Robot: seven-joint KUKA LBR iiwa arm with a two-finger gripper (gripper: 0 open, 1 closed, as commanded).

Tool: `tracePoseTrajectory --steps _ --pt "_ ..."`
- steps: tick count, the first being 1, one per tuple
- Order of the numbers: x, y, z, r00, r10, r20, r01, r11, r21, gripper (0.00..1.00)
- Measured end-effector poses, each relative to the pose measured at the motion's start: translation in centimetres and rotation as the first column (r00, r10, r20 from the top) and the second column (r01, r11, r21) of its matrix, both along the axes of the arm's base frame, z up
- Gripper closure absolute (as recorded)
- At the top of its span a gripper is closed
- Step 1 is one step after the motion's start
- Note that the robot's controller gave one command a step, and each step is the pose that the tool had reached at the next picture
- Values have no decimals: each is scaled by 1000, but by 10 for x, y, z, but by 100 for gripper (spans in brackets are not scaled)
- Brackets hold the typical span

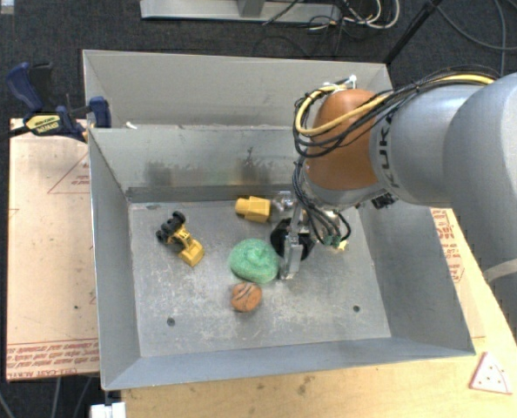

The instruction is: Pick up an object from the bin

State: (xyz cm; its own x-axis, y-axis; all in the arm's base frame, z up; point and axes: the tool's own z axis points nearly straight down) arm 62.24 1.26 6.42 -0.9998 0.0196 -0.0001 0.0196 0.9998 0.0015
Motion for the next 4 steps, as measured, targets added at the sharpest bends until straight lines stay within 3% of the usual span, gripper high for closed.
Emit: tracePoseTrajectory --steps 1,2,3,4 --pt "-1 4 6 1000 26 2 -26 1000 0 0" --pt "6 13 6 985 172 4 -172 985 -2 0" --pt "-6 29 6 969 246 2 -246 969 -1 0" --pt "-22 32 6 932 363 2 -363 932 -1 0"
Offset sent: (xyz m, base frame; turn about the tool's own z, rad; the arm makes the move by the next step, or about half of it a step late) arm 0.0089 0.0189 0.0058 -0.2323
